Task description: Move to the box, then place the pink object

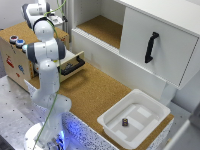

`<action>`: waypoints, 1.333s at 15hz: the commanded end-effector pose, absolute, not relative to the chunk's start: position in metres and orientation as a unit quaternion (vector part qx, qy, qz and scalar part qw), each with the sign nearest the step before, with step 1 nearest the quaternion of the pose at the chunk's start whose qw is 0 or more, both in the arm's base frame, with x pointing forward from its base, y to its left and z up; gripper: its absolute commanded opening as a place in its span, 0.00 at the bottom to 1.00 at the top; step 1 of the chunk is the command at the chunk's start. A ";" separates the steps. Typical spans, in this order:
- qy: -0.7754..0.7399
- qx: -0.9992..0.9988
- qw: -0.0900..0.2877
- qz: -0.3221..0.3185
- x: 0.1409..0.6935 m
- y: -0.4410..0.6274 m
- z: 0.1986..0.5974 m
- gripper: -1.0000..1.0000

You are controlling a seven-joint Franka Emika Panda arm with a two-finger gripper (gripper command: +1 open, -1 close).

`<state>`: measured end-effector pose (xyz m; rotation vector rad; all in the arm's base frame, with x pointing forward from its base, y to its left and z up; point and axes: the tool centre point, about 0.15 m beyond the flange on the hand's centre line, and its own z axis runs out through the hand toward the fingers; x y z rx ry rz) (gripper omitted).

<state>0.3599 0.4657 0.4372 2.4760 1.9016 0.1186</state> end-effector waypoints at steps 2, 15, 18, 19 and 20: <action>0.624 0.780 -0.019 -0.040 0.389 0.473 0.435 0.00; 0.550 0.832 -0.071 -0.001 0.365 0.418 0.491 0.00; 0.524 0.849 -0.063 -0.005 0.357 0.395 0.486 0.00; 0.521 0.852 -0.059 0.001 0.354 0.386 0.483 0.00; 0.520 0.852 -0.057 0.008 0.352 0.378 0.481 0.00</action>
